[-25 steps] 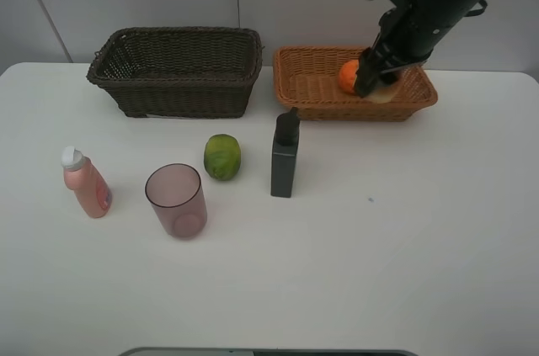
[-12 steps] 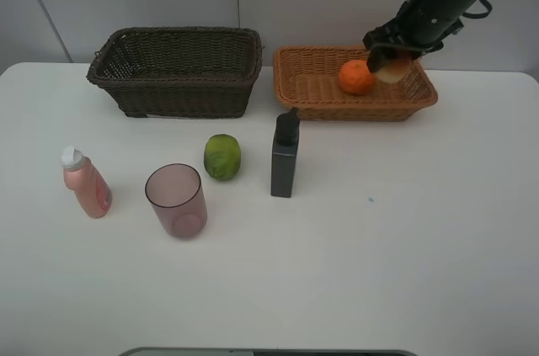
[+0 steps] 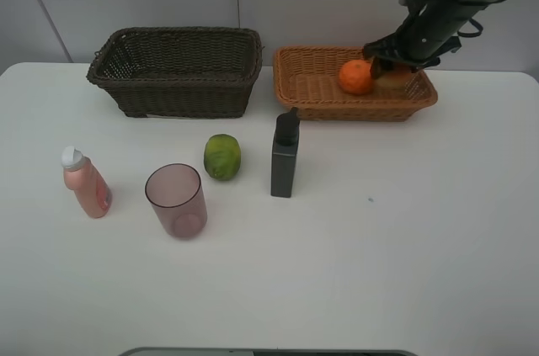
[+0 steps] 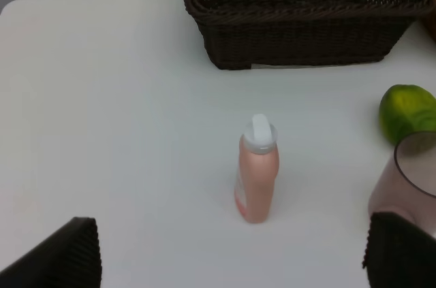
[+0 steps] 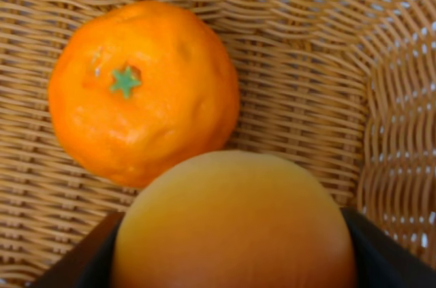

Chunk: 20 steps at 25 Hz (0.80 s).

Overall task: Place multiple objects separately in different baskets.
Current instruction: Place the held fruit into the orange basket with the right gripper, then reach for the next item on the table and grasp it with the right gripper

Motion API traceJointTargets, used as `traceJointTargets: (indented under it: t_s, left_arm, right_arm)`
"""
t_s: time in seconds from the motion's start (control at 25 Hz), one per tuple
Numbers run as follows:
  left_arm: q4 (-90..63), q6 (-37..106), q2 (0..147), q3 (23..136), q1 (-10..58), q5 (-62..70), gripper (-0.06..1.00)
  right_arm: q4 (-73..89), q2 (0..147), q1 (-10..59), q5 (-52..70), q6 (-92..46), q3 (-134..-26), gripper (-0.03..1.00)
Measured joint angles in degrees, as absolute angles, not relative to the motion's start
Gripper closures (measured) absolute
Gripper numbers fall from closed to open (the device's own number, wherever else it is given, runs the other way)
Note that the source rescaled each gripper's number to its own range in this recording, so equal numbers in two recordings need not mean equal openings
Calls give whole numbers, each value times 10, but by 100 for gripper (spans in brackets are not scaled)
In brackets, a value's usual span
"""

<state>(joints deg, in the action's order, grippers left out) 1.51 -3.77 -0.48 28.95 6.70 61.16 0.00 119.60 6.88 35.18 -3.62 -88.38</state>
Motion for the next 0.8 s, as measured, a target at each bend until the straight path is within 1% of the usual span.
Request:
traceJointTargets:
  t_s: [0.36, 0.4, 0.44, 0.52, 0.56, 0.6, 0.68, 0.8]
  left_arm:
    - [15, -38, -5, 289, 67, 612, -5]
    - [15, -38, -5, 289, 67, 612, -5]
    - [15, -38, -5, 289, 67, 612, -5]
    - [15, -38, -5, 289, 67, 612, -5]
    - [15, -38, -5, 289, 67, 612, -5]
    - [15, -38, -5, 289, 67, 612, -5]
    - [15, -38, -5, 289, 67, 612, -5]
    - [15, -38, -5, 289, 67, 612, -5]
  right_arm:
    - [0, 1203, 69, 334, -23, -884, 61]
    - [0, 1203, 69, 334, -23, -884, 56]
    - [0, 1203, 69, 333, -23, -884, 46]
    - [0, 1203, 69, 333, -22, -884, 20]
    - [0, 1203, 69, 333, -22, -884, 12]
    - [0, 1203, 69, 333, -22, -884, 6]
    - [0, 1203, 69, 333, -22, -884, 0]
    - [0, 1202, 69, 335, -22, -884, -3]
